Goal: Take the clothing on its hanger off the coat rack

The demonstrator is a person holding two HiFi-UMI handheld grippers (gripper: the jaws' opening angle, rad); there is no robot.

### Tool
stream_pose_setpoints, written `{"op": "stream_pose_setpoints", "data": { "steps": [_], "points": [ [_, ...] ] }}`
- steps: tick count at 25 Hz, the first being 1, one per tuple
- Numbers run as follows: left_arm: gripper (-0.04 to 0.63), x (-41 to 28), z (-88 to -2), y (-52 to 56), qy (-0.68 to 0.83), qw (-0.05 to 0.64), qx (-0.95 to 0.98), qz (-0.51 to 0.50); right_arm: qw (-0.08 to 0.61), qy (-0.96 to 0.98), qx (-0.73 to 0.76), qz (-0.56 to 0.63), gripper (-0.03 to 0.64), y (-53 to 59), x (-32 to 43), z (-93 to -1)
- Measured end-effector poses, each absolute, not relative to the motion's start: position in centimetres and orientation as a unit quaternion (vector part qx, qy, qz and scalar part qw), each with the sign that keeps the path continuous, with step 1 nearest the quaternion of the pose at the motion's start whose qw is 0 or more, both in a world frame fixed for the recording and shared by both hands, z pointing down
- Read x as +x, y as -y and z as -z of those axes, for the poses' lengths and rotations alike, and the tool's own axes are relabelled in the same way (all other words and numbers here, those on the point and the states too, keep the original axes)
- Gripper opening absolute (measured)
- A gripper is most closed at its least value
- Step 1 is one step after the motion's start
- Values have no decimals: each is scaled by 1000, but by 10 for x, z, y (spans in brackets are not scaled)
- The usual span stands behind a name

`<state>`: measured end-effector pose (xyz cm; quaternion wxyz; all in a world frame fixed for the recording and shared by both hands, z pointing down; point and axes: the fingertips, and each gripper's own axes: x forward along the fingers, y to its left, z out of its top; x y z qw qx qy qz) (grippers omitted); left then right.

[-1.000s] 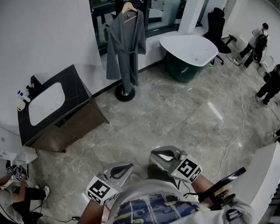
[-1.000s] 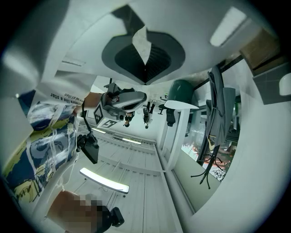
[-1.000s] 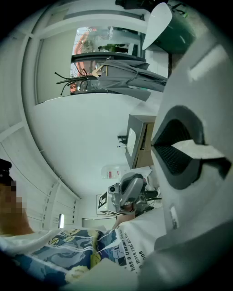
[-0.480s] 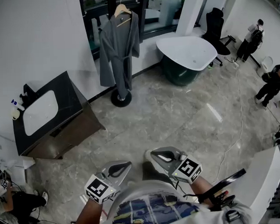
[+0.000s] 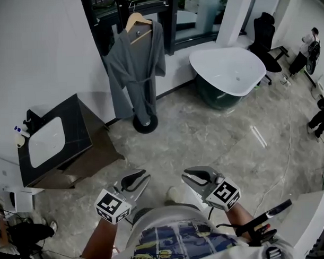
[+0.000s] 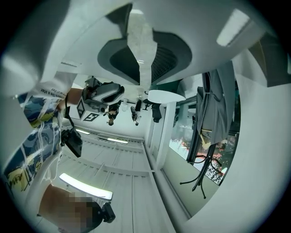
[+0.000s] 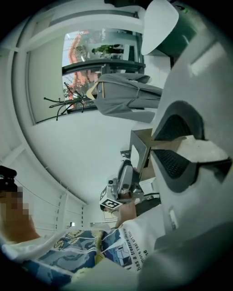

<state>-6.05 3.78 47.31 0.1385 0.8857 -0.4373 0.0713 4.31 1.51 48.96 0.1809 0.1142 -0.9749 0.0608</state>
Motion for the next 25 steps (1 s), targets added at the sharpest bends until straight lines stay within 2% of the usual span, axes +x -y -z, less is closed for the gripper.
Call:
{"op": "stream_pose_setpoints", "data": {
  "steps": [5, 11, 19, 25],
  "points": [
    [127, -90, -456, 40, 488, 138, 858, -78, 180, 971, 134, -78, 87, 40, 67, -493],
    [179, -181, -411, 144, 549, 112, 824, -85, 188, 964, 160, -100, 121, 90, 72, -500],
    [250, -288, -371, 293, 596, 60, 793, -113, 171, 951, 240, -98, 121, 161, 67, -492],
    [293, -335, -364, 386, 592, 82, 791, -132, 162, 943, 275, -99, 121, 198, 48, -483]
  ]
}}
